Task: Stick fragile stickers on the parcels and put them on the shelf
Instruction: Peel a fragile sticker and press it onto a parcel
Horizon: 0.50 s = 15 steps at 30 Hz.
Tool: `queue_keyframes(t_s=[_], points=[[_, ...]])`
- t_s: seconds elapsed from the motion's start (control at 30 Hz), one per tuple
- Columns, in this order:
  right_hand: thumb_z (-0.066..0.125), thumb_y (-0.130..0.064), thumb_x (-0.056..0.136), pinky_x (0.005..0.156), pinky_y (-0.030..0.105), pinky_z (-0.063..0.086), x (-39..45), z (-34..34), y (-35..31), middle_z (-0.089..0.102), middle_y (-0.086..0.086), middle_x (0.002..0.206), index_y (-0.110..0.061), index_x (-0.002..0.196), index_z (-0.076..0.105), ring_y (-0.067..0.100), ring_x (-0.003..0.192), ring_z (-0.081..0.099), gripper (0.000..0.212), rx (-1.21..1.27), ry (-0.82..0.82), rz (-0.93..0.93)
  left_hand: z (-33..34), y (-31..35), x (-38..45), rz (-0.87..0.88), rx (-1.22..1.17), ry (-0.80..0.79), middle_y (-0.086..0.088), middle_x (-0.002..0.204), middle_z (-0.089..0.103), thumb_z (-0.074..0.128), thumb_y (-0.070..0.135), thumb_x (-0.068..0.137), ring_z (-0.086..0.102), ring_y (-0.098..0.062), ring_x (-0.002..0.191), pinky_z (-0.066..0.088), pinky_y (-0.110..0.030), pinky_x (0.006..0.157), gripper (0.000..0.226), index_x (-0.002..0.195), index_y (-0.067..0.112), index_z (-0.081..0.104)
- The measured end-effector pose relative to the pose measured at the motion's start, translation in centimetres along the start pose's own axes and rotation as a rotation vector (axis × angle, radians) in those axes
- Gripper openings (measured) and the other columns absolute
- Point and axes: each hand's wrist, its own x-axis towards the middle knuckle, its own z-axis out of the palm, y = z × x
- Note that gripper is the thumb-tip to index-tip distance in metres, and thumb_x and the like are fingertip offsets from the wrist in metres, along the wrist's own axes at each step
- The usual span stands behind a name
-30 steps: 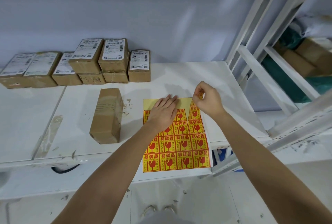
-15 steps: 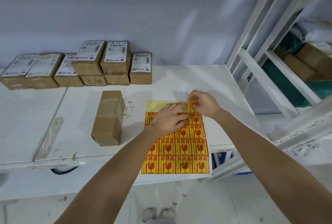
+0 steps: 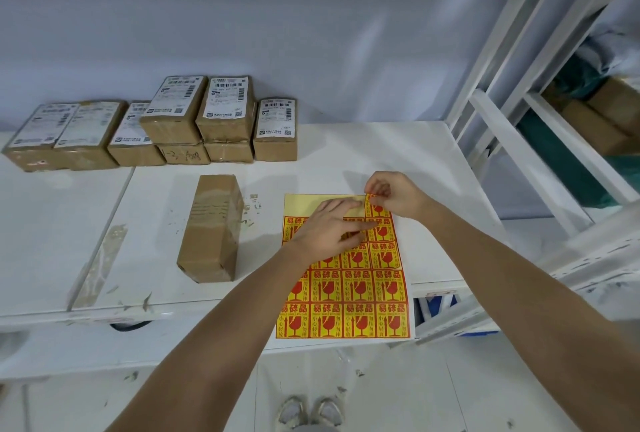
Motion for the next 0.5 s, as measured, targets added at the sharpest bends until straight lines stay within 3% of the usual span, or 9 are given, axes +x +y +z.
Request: queue_keyframes(t_s=[0.1,0.5], points=[[0.066,0.005,0.081,0.074,0.038,0.054,0.33,-0.14,-0.26,0.062,-0.002,0.079,-0.025,0.082,0.059,0.021,0.078,0.062,0.031,0.002,-0.029,0.007,0.02,-0.15,0.02,0.000,0.019,-0.005,-0.002,0.147,0.036,0.043,0.043,0.096,0.024,-0.021,0.138,0.017,-0.038,0.112,0.037,0.132,0.039,0.051],[0.065,0.005,0.081,0.079,0.034,0.052,0.30,-0.56,-0.70,0.061,0.000,0.081,-0.012,0.102,0.060,0.019,0.077,0.059,0.028,0.130,-0.016,0.112,-0.05,0.18,0.09,0.005,0.036,0.007,-0.002,0.146,0.038,0.045,0.042,0.095,0.025,-0.021,0.138,0.018,-0.038,0.113,0.037,0.131,0.039,0.051]])
